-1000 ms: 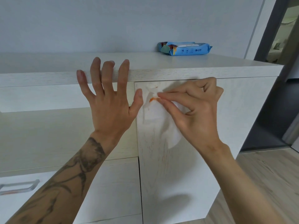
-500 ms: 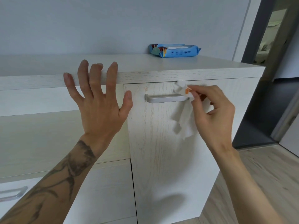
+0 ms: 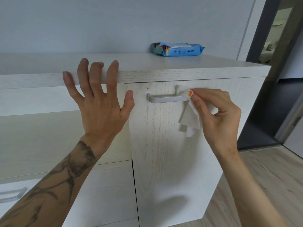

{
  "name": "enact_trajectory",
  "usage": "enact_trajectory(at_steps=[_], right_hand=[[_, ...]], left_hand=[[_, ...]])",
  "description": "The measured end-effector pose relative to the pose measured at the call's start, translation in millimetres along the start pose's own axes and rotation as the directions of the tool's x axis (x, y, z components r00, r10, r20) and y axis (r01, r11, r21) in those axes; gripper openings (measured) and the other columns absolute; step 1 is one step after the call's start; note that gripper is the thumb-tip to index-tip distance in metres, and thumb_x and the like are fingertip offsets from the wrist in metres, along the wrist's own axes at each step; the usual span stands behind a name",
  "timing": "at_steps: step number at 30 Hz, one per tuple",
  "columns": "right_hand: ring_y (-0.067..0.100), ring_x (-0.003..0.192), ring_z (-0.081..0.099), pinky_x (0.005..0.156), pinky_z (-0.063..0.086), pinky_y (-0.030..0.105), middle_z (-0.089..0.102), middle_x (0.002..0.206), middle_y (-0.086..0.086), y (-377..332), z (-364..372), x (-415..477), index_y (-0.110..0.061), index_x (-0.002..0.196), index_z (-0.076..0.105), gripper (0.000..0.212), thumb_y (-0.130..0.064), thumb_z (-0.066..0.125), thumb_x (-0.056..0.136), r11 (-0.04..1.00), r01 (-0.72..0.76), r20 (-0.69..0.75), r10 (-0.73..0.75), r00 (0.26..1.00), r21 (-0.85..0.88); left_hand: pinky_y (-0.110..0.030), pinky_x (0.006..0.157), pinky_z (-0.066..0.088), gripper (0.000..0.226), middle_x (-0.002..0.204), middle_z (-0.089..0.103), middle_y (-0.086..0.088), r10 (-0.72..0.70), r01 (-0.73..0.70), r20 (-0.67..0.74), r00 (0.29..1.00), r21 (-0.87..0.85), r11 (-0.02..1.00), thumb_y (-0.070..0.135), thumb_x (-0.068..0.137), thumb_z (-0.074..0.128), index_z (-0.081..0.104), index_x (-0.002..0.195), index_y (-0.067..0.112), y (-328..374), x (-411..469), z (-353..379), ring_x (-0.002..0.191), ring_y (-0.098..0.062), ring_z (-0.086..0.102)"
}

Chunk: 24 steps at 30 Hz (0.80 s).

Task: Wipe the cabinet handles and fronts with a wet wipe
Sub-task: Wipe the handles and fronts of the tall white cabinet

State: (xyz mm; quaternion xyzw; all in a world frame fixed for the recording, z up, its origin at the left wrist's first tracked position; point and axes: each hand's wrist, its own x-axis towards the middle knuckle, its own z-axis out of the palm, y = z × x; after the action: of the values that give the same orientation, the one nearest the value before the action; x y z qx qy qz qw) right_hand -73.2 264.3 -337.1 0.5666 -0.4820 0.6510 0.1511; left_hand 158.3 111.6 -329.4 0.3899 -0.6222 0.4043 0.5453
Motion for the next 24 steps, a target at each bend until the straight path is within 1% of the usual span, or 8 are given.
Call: enact_trajectory(at_steps=[3,5,8,11,13,18,20,24], right_hand=[[0.025,0.106,0.067,0.096,0.048,0.036,0.076,0.105,-0.004,-3,3,-6,-0.024,0.111,0.078,0.013,-0.019,0.076,0.099,0.995,0.066,-0.040,-0.069,0.997,-0.069],[0.021,0.108,0.066,0.096,0.047,0.031,0.076,0.105,-0.008,1,0,-1,-0.025,0.111,0.078,0.013,-0.020,0.075,0.099,0.997,0.052,-0.038,-0.054,0.998,-0.058],[0.010,0.111,0.061,0.098,0.050,0.032,0.072,0.106,-0.017,6,-1,8,-0.030,0.111,0.076,0.014,-0.020,0.072,0.101,0.998,-0.039,-0.024,0.038,0.999,-0.041],[0.004,0.109,0.060,0.097,0.049,0.036,0.072,0.104,-0.016,3,-2,-4,-0.029,0.110,0.076,0.013,-0.019,0.073,0.101,0.999,0.001,-0.032,-0.003,0.999,-0.051],[0.010,0.108,0.062,0.096,0.047,0.034,0.073,0.104,-0.014,1,-3,-8,-0.029,0.109,0.076,0.012,-0.020,0.074,0.101,0.994,0.064,-0.032,-0.067,0.997,-0.084],[0.017,0.108,0.061,0.096,0.048,0.033,0.074,0.102,-0.009,-1,3,-2,-0.024,0.109,0.078,0.010,-0.020,0.073,0.101,0.999,-0.037,-0.074,0.034,0.997,-0.038],[0.025,0.104,0.061,0.093,0.045,0.030,0.073,0.099,-0.005,-4,4,-7,-0.026,0.110,0.078,0.011,-0.020,0.073,0.101,0.996,0.017,-0.065,-0.022,0.998,-0.086],[0.032,0.106,0.059,0.091,0.043,0.037,0.072,0.101,-0.004,-5,-1,-1,-0.029,0.109,0.077,0.014,-0.022,0.078,0.098,0.984,0.105,-0.033,-0.111,0.993,-0.142]], left_hand=[[-0.052,0.130,-0.011,0.061,0.153,0.028,-0.010,0.000,0.000,-0.002,1.000,-0.005,1.000,0.054,0.109,0.040,0.031,0.158,0.019,0,0,0,0.153,-0.038,0.022],[-0.052,0.130,-0.011,0.061,0.153,0.028,-0.010,0.002,-0.002,-0.001,1.000,-0.010,1.000,0.054,0.109,0.039,0.031,0.158,0.019,0,1,0,0.153,-0.038,0.022],[-0.053,0.130,-0.009,0.061,0.152,0.029,-0.011,0.005,-0.005,0.003,1.000,-0.011,1.000,0.053,0.109,0.039,0.031,0.159,0.018,0,0,-1,0.153,-0.039,0.022],[-0.055,0.130,-0.007,0.060,0.151,0.029,-0.012,0.010,-0.010,0.000,1.000,-0.015,1.000,0.052,0.109,0.039,0.033,0.158,0.017,0,0,-1,0.153,-0.040,0.023],[-0.054,0.130,-0.008,0.060,0.152,0.029,-0.012,0.010,-0.010,0.000,1.000,-0.015,1.000,0.052,0.109,0.038,0.033,0.158,0.017,0,0,-1,0.152,-0.040,0.023],[-0.054,0.130,-0.008,0.061,0.152,0.029,-0.011,0.008,-0.008,0.004,1.000,-0.013,1.000,0.053,0.109,0.037,0.032,0.158,0.017,-1,0,0,0.153,-0.040,0.023],[-0.054,0.130,-0.009,0.061,0.152,0.029,-0.011,0.012,-0.012,0.002,1.000,-0.018,1.000,0.053,0.109,0.038,0.032,0.158,0.017,-1,-1,1,0.153,-0.039,0.022],[-0.053,0.130,-0.009,0.061,0.152,0.029,-0.011,0.007,-0.007,0.004,1.000,-0.022,1.000,0.053,0.109,0.039,0.031,0.158,0.018,-2,1,0,0.152,-0.039,0.022]])
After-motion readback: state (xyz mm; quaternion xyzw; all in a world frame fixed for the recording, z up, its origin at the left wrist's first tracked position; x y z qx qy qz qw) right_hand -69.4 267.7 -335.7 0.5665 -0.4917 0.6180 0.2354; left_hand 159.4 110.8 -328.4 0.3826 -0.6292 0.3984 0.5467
